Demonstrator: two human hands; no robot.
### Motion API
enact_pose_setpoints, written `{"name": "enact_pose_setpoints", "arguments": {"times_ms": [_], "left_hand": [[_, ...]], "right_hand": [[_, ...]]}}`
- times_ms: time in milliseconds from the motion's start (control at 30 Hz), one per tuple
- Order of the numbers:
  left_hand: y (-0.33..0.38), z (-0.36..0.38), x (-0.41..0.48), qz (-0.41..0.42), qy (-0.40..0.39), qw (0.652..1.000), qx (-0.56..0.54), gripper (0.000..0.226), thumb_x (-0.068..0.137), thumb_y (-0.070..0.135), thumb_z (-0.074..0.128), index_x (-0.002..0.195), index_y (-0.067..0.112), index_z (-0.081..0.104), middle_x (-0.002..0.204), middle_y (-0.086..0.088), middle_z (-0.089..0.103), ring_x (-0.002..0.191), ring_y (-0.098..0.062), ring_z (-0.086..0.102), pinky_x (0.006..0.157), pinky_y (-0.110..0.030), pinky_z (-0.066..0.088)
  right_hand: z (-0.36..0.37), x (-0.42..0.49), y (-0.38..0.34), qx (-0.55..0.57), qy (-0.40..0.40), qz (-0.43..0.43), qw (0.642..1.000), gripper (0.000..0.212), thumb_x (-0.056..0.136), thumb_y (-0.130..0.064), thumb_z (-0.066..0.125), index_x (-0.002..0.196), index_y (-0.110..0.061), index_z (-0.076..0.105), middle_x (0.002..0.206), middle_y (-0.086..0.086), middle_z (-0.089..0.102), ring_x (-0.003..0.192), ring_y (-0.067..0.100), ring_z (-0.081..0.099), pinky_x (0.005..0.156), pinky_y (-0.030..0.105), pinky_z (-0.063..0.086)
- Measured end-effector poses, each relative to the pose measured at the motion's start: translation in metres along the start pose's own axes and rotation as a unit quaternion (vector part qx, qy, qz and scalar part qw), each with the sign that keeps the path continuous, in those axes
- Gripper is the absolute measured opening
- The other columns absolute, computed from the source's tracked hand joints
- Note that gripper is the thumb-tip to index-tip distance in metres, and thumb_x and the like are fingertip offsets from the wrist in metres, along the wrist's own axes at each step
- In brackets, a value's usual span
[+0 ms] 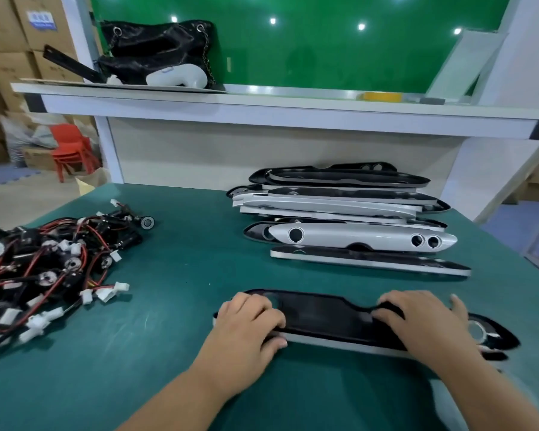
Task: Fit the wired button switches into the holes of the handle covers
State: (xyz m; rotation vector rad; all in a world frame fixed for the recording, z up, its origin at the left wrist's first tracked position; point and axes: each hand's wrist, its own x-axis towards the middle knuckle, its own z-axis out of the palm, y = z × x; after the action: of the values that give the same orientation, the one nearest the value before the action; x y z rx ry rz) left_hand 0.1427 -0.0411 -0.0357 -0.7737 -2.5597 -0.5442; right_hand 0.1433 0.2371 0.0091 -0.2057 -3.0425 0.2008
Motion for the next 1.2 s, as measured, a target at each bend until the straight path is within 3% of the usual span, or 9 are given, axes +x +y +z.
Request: {"name": "enact_pose_setpoints", "arguments": {"times_ms": [167,300,433,533,800,933,1000,1133,1200], "left_hand": [[-0.003,0.015,0.017,-0.106,-0.058,0.993,0.001,0.025,0.092,0.052,0.047,0.089,0.027,0.05,0.086,0.015,0.04,0.087,-0.008,0.04,0.076,-0.021,0.034],[-0.001,0.026,0.048,-0.166,-0.085,0.982,0.006,0.034,0.089,0.058,0.047,0.083,0.027,0.035,0.083,0.01,0.041,0.078,-0.015,0.043,0.066,-0.028,0.031],[0.003,0.038,0.076,-0.129,-0.076,0.988,0.043,0.047,0.081,0.065,0.053,0.105,0.026,0.042,0.101,0.006,0.047,0.093,-0.019,0.048,0.078,-0.031,0.037],[0.006,0.049,0.089,-0.078,-0.082,0.992,0.05,0.051,0.081,0.067,0.051,0.117,0.031,0.052,0.109,0.006,0.04,0.11,-0.017,0.039,0.089,-0.03,0.028],[0.022,0.058,0.103,-0.181,-0.092,0.978,0.044,0.04,0.094,0.051,0.043,0.124,0.026,0.051,0.124,0.001,0.05,0.119,-0.021,0.045,0.097,-0.036,0.033],[0.002,0.029,0.09,-0.21,-0.036,0.977,0.017,0.03,0.093,0.036,0.045,0.116,0.022,0.059,0.12,-0.003,0.054,0.115,-0.023,0.047,0.093,-0.034,0.039],[-0.029,0.001,0.078,-0.232,0.004,0.972,0.033,0.028,0.092,0.036,0.047,0.114,0.024,0.059,0.121,0.003,0.052,0.117,-0.019,0.043,0.093,-0.032,0.039],[-0.115,-0.07,0.034,-0.389,0.069,0.909,0.136,0.029,0.092,0.033,0.05,0.119,0.029,0.061,0.131,0.006,0.053,0.126,-0.02,0.041,0.098,-0.036,0.038],[-0.154,-0.098,-0.002,-0.472,0.002,0.866,0.166,0.037,0.093,0.035,0.047,0.129,0.03,0.055,0.14,0.003,0.048,0.132,-0.024,0.037,0.104,-0.04,0.037]], "right_hand": [[-0.017,-0.002,0.013,0.035,0.217,0.071,0.973,0.013,0.091,-0.038,0.048,0.086,-0.041,0.06,0.095,-0.013,0.068,0.1,0.017,0.061,0.101,0.044,0.025],[-0.029,-0.013,0.015,0.082,0.271,0.082,0.955,0.023,0.087,-0.035,0.057,0.071,-0.048,0.047,0.072,-0.014,0.059,0.086,0.02,0.063,0.086,0.043,0.04],[-0.032,-0.017,0.016,0.087,0.251,0.077,0.961,0.031,0.085,-0.037,0.059,0.067,-0.055,0.043,0.072,-0.018,0.053,0.087,0.02,0.064,0.082,0.042,0.043],[-0.035,-0.019,0.015,0.099,0.223,0.093,0.965,0.029,0.085,-0.041,0.057,0.067,-0.058,0.043,0.074,-0.019,0.055,0.089,0.019,0.063,0.085,0.044,0.043],[-0.015,-0.012,0.023,0.137,0.205,0.08,0.966,0.006,0.077,-0.055,0.052,0.076,-0.061,0.052,0.074,-0.025,0.059,0.077,0.013,0.06,0.081,0.047,0.049],[0.013,0.003,0.047,0.177,0.066,0.029,0.982,0.026,0.079,-0.048,0.055,0.086,-0.072,0.048,0.073,-0.029,0.063,0.07,-0.003,0.059,0.069,0.014,0.048],[0.033,0.014,0.06,0.172,0.068,0.042,0.982,0.023,0.077,-0.048,0.055,0.09,-0.066,0.051,0.074,-0.022,0.064,0.069,0.006,0.062,0.066,0.025,0.052],[0.058,0.025,0.073,0.15,0.038,0.036,0.987,0.014,0.08,-0.062,0.051,0.092,-0.057,0.053,0.079,-0.014,0.064,0.071,0.009,0.064,0.063,0.026,0.05],[0.049,0.019,0.067,0.196,-0.002,0.051,0.979,0.048,0.064,-0.087,0.044,0.099,-0.055,0.053,0.093,-0.014,0.065,0.085,0.012,0.064,0.071,0.021,0.046]]}}
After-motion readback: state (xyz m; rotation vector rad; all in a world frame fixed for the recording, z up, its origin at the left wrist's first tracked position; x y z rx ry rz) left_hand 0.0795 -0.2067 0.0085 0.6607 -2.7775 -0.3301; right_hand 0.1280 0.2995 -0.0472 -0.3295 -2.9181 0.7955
